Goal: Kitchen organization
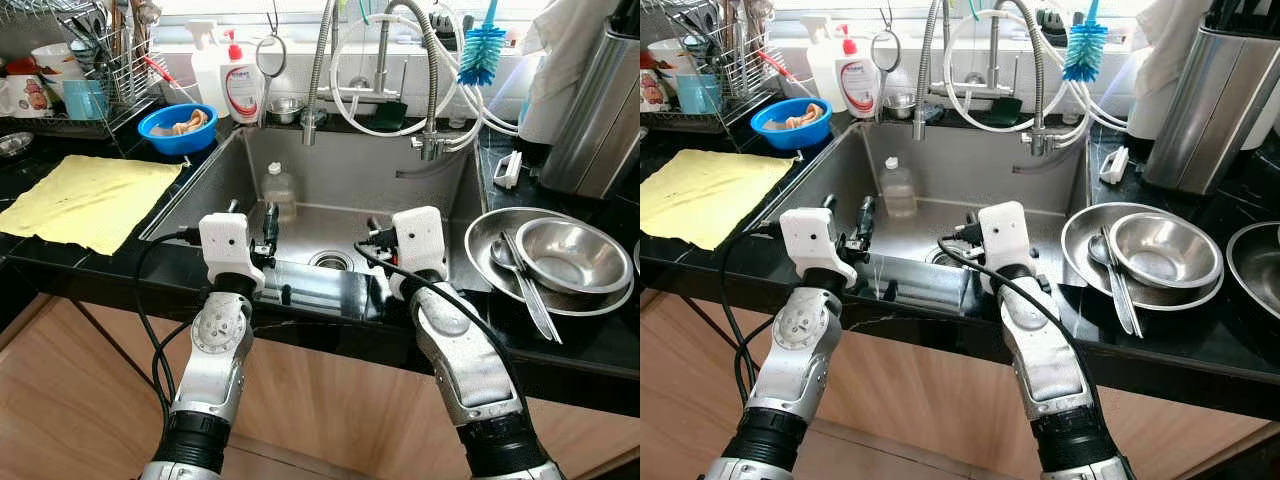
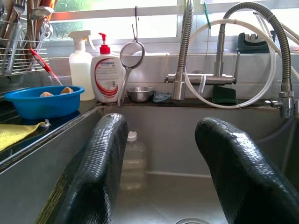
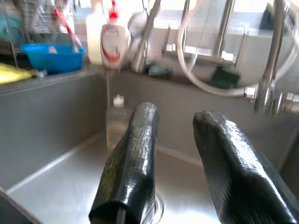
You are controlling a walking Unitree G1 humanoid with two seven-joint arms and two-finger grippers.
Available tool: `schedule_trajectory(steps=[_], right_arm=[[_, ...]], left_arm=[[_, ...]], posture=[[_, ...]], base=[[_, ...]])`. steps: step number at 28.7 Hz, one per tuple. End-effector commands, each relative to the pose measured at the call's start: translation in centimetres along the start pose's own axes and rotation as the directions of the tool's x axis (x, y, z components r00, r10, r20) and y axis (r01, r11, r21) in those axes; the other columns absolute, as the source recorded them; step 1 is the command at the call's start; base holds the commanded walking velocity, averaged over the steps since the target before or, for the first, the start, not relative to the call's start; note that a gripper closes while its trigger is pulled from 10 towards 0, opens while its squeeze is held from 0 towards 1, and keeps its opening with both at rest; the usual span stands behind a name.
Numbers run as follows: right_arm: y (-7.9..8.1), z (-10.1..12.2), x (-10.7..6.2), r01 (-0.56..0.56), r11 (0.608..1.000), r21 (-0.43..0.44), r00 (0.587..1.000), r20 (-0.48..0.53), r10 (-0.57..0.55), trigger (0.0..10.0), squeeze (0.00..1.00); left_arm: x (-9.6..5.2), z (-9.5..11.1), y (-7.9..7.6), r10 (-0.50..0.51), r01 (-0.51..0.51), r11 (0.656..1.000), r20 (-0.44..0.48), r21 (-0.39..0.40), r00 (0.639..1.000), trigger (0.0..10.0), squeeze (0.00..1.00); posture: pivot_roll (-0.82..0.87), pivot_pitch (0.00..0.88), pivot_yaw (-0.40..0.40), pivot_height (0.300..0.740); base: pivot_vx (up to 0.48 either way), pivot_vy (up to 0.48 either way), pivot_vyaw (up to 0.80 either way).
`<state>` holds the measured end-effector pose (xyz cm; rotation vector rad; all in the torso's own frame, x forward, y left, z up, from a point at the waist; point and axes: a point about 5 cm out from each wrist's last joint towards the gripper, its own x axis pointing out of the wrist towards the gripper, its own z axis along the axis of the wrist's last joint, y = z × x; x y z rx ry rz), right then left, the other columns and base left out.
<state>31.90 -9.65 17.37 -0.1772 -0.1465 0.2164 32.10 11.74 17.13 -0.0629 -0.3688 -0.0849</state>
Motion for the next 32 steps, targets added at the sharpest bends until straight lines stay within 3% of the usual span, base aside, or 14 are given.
schedule_trajectory(steps=[1, 5, 13, 16, 19, 32], right_arm=[[0.1, 1.4, -0.6, 0.028, 0.999, -0.043, 0.992, 0.125, -0.023, 10.0, 0.00], [0.6, 1.0, -1.9, 0.015, 0.996, -0.082, 0.977, 0.213, 0.003, 10.0, 0.00], [-0.6, 1.3, -3.5, 0.072, 0.989, -0.125, 0.956, 0.292, -0.032, 10.0, 0.00], [-0.9, 1.3, -3.5, 0.080, 0.987, -0.139, 0.951, 0.308, -0.034, 10.0, 0.00], [-1.2, 2.1, -3.1, 0.094, 0.991, -0.091, 0.944, 0.325, -0.060, 10.0, 0.00], [-0.6, 2.3, -2.8, 0.089, 0.994, -0.066, 0.939, 0.337, -0.062, 10.0, 0.00]], left_arm=[[-0.1, -0.3, 0.3, 0.008, -0.008, 1.000, -0.019, -0.003, 1.000, 10.0, 0.00], [-0.2, -0.2, 0.2, 0.001, -0.001, 1.000, -0.010, 0.011, 1.000, 10.0, 0.00], [-0.3, -0.1, -0.1, -0.034, 0.034, 0.999, 0.003, 0.034, 0.999, 10.0, 0.00], [-0.3, -0.1, -0.1, -0.038, 0.038, 0.999, 0.002, 0.029, 0.999, 10.0, 0.00], [0.0, 0.0, -0.4, -0.051, 0.051, 0.998, 0.006, 0.025, 0.999, 10.0, 0.00], [-0.1, 0.0, -0.4, -0.064, 0.064, 0.997, 0.005, 0.032, 0.998, 10.0, 0.00]], posture=[[-0.17, 0.000, 0.073, 0.740], [-0.17, 0.000, 0.072, 0.740], [-0.18, 0.000, 0.077, 0.740], [-0.19, 0.000, 0.080, 0.740], [-0.19, 0.000, 0.084, 0.740], [-0.18, 0.000, 0.087, 0.740]], base=[[0.000, 0.000, 0.00], [0.000, 0.000, 0.00], [0.000, 0.000, 0.00], [0.000, 0.000, 0.00], [0.000, 0.389, 0.00], [0.000, 0.412, -0.75]])
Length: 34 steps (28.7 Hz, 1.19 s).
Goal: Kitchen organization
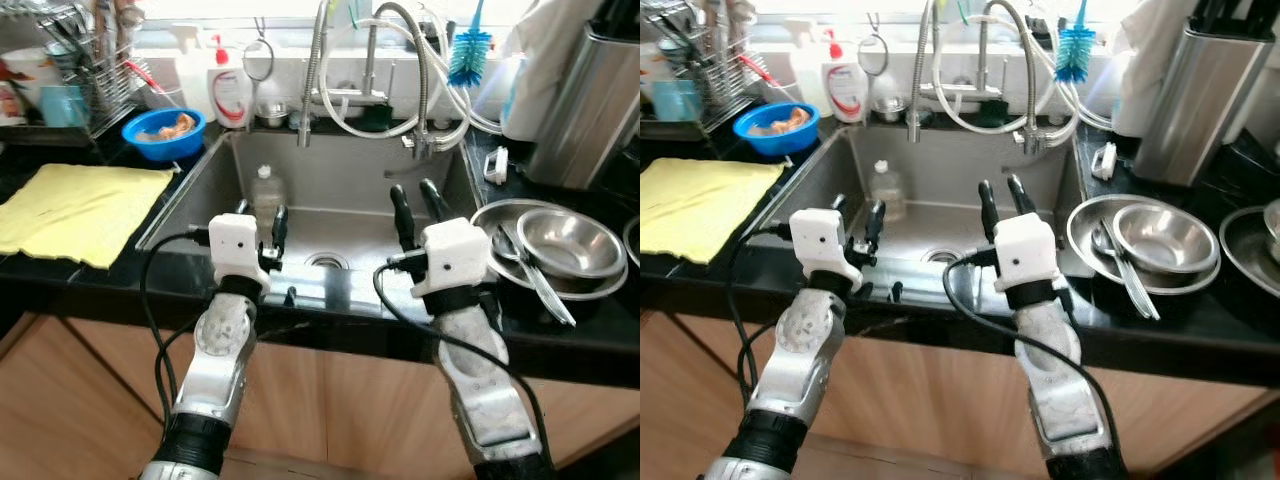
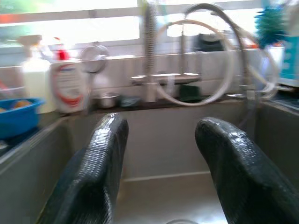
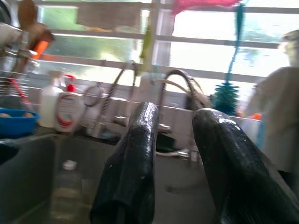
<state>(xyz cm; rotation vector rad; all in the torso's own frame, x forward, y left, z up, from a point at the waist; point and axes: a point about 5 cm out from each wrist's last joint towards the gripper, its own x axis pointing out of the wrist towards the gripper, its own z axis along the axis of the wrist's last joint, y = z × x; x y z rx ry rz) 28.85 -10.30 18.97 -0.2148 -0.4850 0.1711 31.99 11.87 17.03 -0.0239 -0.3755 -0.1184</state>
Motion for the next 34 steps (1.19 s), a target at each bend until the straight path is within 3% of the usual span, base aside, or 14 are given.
schedule_trajectory(steps=[1, 8, 21, 26, 32, 34], right_arm=[[-0.3, 0.3, 0.3, 0.018, 1.000, -0.011, 1.000, 0.015, -0.018, 10.0, 0.00], [-0.7, 0.3, 0.4, 0.051, 0.999, 0.000, 0.999, 0.008, -0.051, 10.0, 0.00], [-0.8, 0.1, 0.3, 0.064, 0.998, 0.007, 0.998, -0.008, -0.064, 10.0, 0.00], [-1.1, 0.0, -0.1, 0.084, 0.996, -0.011, 0.996, -0.012, -0.084, 10.0, 0.00], [-3.2, -0.3, -2.2, 0.173, 0.984, -0.047, 0.983, -0.060, -0.175, 10.0, 0.00], [-4.3, -1.0, -3.1, 0.243, 0.970, -0.027, 0.962, -0.120, -0.245, 10.0, 0.00]], left_arm=[[0.2, 0.1, -0.5, -0.025, 0.025, 1.000, 0.005, 0.003, 1.000, 10.0, 0.00], [0.3, 0.2, -0.5, -0.030, 0.030, 1.000, 0.007, 0.007, 1.000, 10.0, 0.00], [0.3, 0.3, -0.5, -0.031, 0.031, 0.999, 0.008, 0.011, 0.999, 10.0, 0.00], [0.2, 0.2, -0.5, -0.032, 0.032, 0.999, 0.008, 0.015, 0.999, 10.0, 0.00], [0.1, 0.1, -0.6, -0.031, 0.031, 0.999, 0.003, 0.011, 1.000, 10.0, 0.00], [0.1, 0.1, -0.7, -0.033, 0.033, 0.999, 0.002, 0.008, 0.999, 10.0, 0.00]], posture=[[-0.18, 0.000, 0.088, 0.740], [-0.18, 0.000, 0.094, 0.740], [-0.17, 0.000, 0.096, 0.740], [-0.17, 0.000, 0.092, 0.740], [-0.18, 0.000, 0.090, 0.740], [-0.19, 0.000, 0.091, 0.740]], base=[[0.000, 0.000, 0.00], [0.000, 0.000, 0.00], [0.000, 0.000, -0.76], [0.000, 0.000, 0.00], [0.000, 0.000, 0.00], [0.000, 0.000, 0.00]])
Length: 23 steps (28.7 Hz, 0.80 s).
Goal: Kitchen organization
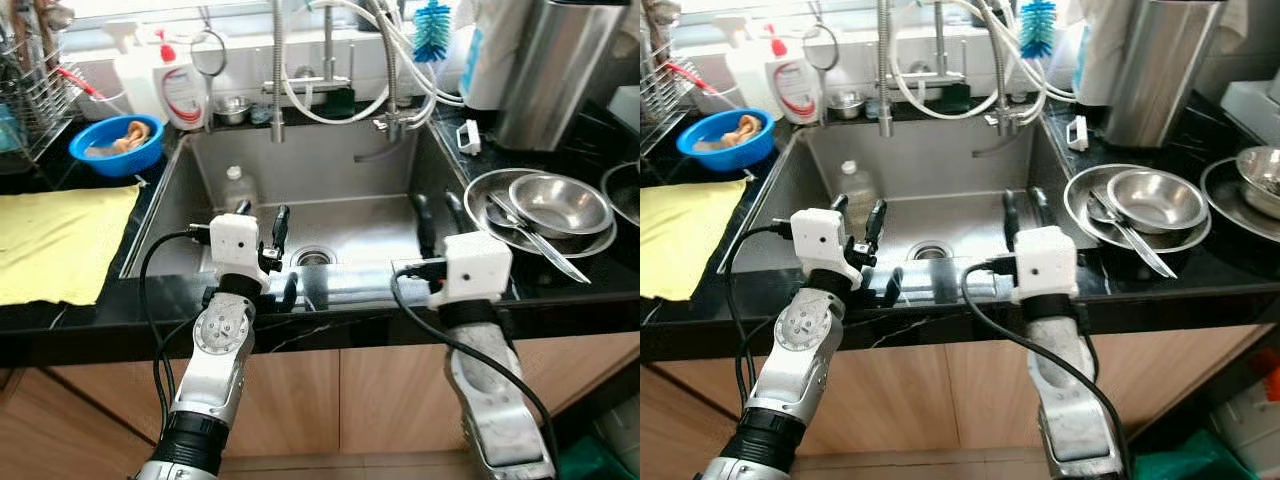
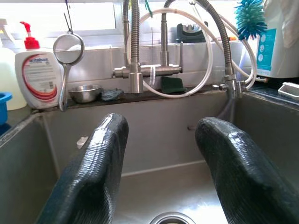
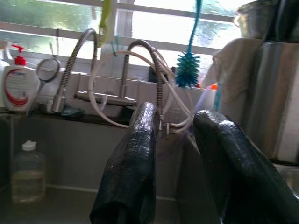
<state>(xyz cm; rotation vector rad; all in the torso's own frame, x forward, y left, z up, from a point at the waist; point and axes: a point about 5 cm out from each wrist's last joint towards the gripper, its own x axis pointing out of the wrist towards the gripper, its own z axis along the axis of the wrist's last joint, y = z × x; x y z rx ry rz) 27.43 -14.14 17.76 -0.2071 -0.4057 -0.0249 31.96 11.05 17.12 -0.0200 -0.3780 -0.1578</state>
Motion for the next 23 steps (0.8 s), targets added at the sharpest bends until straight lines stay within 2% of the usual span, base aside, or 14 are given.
schedule_trajectory(steps=[1, 8, 11, 13, 16, 23], right_arm=[[-1.6, -0.2, -0.6, 0.089, 0.996, 0.030, 0.995, -0.045, -0.088, 10.0, 0.00], [-2.3, -1.3, -1.7, 0.123, 0.992, 0.008, 0.985, -0.125, -0.121, 10.0, 0.00], [-2.1, -2.1, -2.4, 0.080, 0.997, -0.007, 0.982, -0.169, -0.080, 10.0, 0.00], [-2.7, -3.1, -3.1, 0.070, 0.996, -0.059, 0.966, -0.244, -0.083, 10.0, 0.00], [-3.6, -3.7, -3.4, 0.097, 0.993, -0.062, 0.951, -0.289, -0.111, 10.0, 0.00], [-4.0, -3.8, -3.4, 0.100, 0.992, -0.076, 0.945, -0.304, -0.119, 10.0, 0.00]], left_arm=[[0.0, 0.0, 0.1, 0.005, -0.005, 1.000, 0.000, 0.010, 1.000, 10.0, 0.00], [-0.1, -0.1, 0.1, 0.004, -0.004, 1.000, -0.004, 0.008, 1.000, 10.0, 0.00], [-0.1, -0.2, 0.0, 0.006, -0.006, 1.000, -0.006, 0.008, 1.000, 10.0, 0.00], [-0.2, -0.2, 0.1, 0.010, -0.010, 1.000, -0.005, 0.010, 1.000, 10.0, 0.00], [-0.2, -0.2, 0.2, 0.013, -0.013, 1.000, -0.006, 0.011, 1.000, 10.0, 0.00], [-0.2, -0.3, 0.1, 0.008, -0.008, 1.000, -0.008, 0.009, 1.000, 10.0, 0.00]], posture=[[-0.19, 0.000, 0.092, 0.740], [-0.19, 0.000, 0.092, 0.740], [-0.19, 0.000, 0.085, 0.740], [-0.19, 0.000, 0.083, 0.740], [-0.19, 0.000, 0.084, 0.740], [-0.20, 0.000, 0.083, 0.740]], base=[[0.000, 0.000, 0.00], [0.000, 0.000, 0.00], [0.000, 0.000, 0.00], [0.000, 0.000, 0.00], [0.000, 0.000, 0.00], [0.000, 0.000, 0.00]])
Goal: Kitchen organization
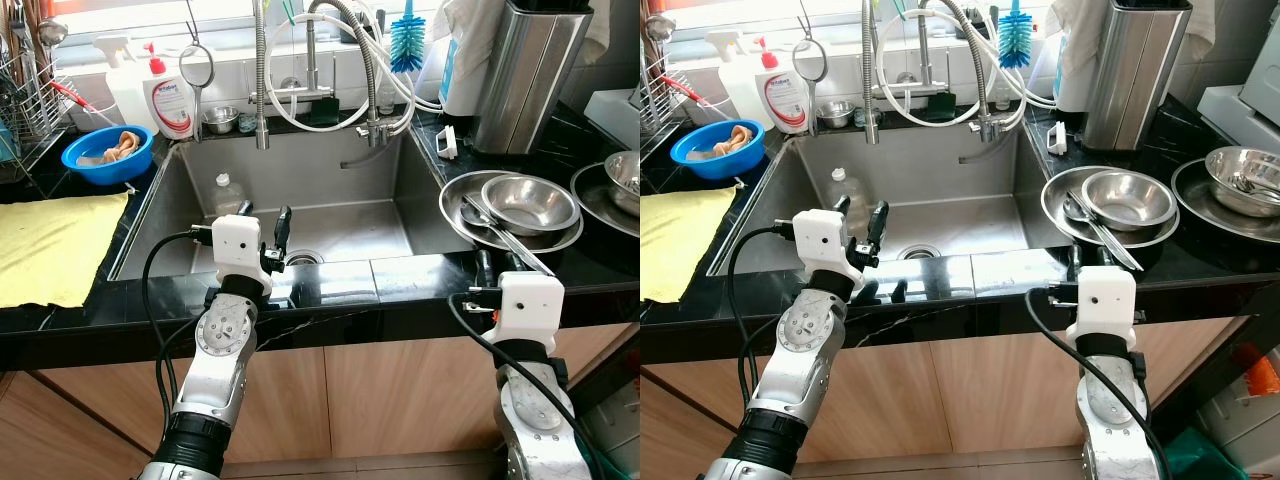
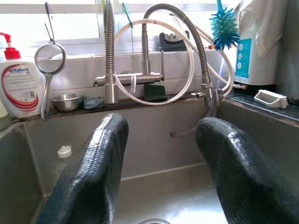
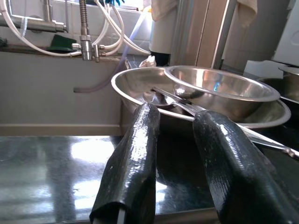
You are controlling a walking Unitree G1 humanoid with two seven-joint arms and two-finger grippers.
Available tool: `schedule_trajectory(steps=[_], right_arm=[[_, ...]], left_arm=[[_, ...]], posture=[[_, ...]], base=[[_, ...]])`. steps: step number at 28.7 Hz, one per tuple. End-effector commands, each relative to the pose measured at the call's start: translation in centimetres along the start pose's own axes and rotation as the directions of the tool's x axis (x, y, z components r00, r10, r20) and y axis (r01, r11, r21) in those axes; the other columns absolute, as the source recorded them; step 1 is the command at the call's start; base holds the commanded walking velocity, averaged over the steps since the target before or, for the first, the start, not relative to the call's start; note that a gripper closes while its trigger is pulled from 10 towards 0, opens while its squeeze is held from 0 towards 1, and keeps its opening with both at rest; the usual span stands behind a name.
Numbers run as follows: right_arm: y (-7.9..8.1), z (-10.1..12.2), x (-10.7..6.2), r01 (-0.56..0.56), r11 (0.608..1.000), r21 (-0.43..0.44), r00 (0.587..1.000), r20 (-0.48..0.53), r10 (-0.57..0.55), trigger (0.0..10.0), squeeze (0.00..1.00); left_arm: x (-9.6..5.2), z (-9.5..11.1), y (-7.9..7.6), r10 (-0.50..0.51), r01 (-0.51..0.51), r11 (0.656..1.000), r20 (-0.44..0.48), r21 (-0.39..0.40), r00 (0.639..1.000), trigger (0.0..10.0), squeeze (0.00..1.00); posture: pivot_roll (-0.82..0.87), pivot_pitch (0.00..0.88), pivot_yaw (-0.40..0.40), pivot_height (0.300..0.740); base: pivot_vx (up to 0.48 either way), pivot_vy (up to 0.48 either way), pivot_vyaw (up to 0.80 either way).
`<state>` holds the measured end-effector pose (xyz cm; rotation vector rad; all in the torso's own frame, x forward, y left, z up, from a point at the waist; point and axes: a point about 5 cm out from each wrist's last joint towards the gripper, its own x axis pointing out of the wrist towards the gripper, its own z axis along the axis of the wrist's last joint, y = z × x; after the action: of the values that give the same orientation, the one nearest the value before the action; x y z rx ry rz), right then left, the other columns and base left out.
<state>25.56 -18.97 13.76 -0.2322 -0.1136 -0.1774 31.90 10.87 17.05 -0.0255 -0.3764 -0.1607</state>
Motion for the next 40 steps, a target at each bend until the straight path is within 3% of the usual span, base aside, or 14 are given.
schedule_trajectory(steps=[1, 9, 18, 33, 40], right_arm=[[0.1, 0.0, 0.0, 0.002, 1.000, -0.003, 1.000, -0.015, -0.002, 10.0, 0.00], [0.6, -0.5, 0.4, -0.018, 1.000, -0.006, 0.997, -0.070, 0.018, 10.0, 0.00], [-0.2, -1.3, 0.5, 0.072, 0.997, 0.028, 0.985, -0.160, -0.067, 10.0, 0.00], [-0.3, 0.2, 0.8, 0.166, 0.985, 0.043, 0.982, -0.095, -0.161, 10.0, 0.00], [-0.2, 0.4, 0.9, 0.160, 0.986, 0.052, 0.984, -0.084, -0.155, 10.0, 0.00]], left_arm=[[-0.2, -0.3, 0.3, 0.010, -0.010, 1.000, -0.007, 0.015, 1.000, 10.0, 0.00], [-0.3, -0.3, 0.3, 0.008, -0.008, 1.000, -0.006, 0.018, 1.000, 10.0, 0.00], [-0.1, -0.3, 0.2, 0.008, -0.008, 1.000, -0.006, 0.018, 1.000, 10.0, 0.00], [0.0, -0.3, 0.6, 0.024, -0.024, 0.999, -0.006, 0.022, 1.000, 10.0, 0.00], [0.0, -0.3, 0.6, 0.027, -0.027, 0.999, -0.006, 0.025, 1.000, 10.0, 0.00]], posture=[[-0.20, 0.000, 0.083, 0.740], [-0.19, 0.000, 0.081, 0.740], [-0.20, 0.000, 0.078, 0.740], [-0.19, 0.000, 0.072, 0.740], [-0.19, 0.000, 0.071, 0.740]], base=[[0.000, 0.000, 0.00], [0.000, 0.000, 0.00], [0.000, 0.000, 0.00], [0.000, 0.000, 0.00], [0.000, 0.000, 0.00]])
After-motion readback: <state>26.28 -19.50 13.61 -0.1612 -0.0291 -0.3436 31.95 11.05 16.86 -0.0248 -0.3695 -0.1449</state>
